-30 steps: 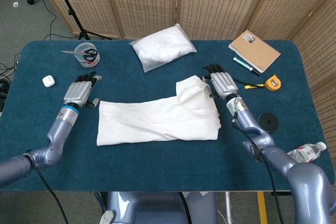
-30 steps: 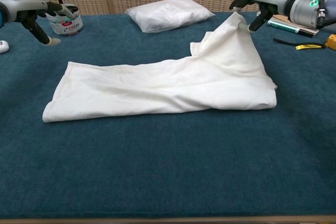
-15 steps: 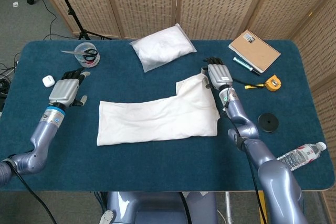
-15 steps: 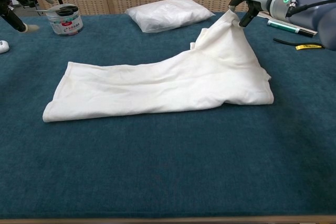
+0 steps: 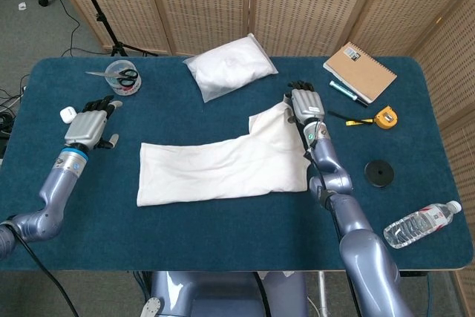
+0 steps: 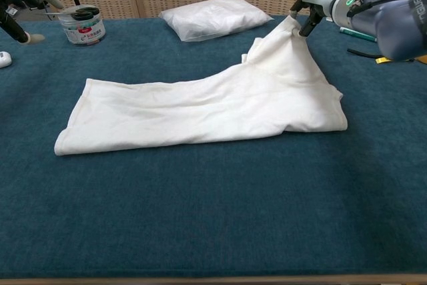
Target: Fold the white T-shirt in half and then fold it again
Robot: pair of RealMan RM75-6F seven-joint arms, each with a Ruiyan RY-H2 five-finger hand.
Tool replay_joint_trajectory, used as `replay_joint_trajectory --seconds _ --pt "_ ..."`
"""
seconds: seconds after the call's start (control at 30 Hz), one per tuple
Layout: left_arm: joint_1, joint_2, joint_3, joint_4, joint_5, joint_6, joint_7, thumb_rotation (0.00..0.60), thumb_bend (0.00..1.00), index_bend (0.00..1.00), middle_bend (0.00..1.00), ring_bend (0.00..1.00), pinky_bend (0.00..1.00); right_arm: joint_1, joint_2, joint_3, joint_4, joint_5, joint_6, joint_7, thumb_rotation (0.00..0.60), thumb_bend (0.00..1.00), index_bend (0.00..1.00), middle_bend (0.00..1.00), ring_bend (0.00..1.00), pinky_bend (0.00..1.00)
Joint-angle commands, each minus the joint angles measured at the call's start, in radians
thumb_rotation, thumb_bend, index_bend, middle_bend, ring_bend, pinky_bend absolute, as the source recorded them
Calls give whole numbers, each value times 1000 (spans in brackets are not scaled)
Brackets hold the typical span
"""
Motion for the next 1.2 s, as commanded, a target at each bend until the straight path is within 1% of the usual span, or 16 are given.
replay_joint_trajectory --seconds 0.03,0.07,0.1,0.13,0.2,0.3,0.47,0.63,0.83,0.93,1.0,1.03,1.07,1.2 --pt "-1 -2 -1 8 0 -3 -3 600 424 0 0 0 0 -2 -15 -3 20 0 -6 -44 600 254 409 74 0 19" --pt "-2 -2 -2 10 1 -4 -4 600 424 0 0 0 0 -3 -14 -4 21 0 -10 -54 600 95 207 31 0 13" --pt "-2 -3 -2 12 1 -4 -3 600 425 0 0 0 0 -3 -16 1 26 5 -3 -66 600 27 99 9 0 9" --pt "-3 -2 -2 13 1 -5 -4 600 425 0 0 0 0 -3 -17 4 27 8 5 -70 600 0 8 0 0 3" --pt "-2 -1 -4 13 2 -7 -10 600 425 0 0 0 0 -5 -19 16 29 19 46 -89 600 0 0 0 0 0" --pt "1 0 -6 13 5 -7 -15 600 426 0 0 0 0 -6 -12 16 24 18 72 -119 600 0 0 0 0 0" --pt "13 10 -2 -8 27 3 -26 600 425 0 0 0 0 -19 15 20 -14 20 128 -132 600 0 0 0 0 0" --pt "33 27 18 -48 65 23 -21 600 427 0 0 0 0 -80 71 -28 -98 -34 232 -104 600 0 0 0 0 0" --pt "50 33 46 -78 93 41 0 600 426 0 0 0 0 -182 153 -86 -223 -98 373 -72 600 0 0 0 0 0" --pt "58 29 57 -86 99 51 10 600 427 0 0 0 0 -241 206 -114 -305 -125 448 -74 600 0 0 0 0 0" --pt "68 22 72 -92 102 62 25 600 427 0 0 0 0 -326 274 -141 -416 -144 535 -83 600 0 0 0 0 0" --pt "74 19 77 -95 105 75 32 600 426 0 0 0 0 -379 317 -162 -494 -163 604 -88 600 0 0 0 0 0" --pt "78 17 78 -98 105 87 38 600 426 0 0 0 0 -414 357 -174 -565 -172 643 -103 600 0 0 0 0 0" --pt "91 11 84 -111 104 127 68 600 427 0 0 0 0 -526 490 -200 -827 -162 727 -194 600 0 0 0 0 0"
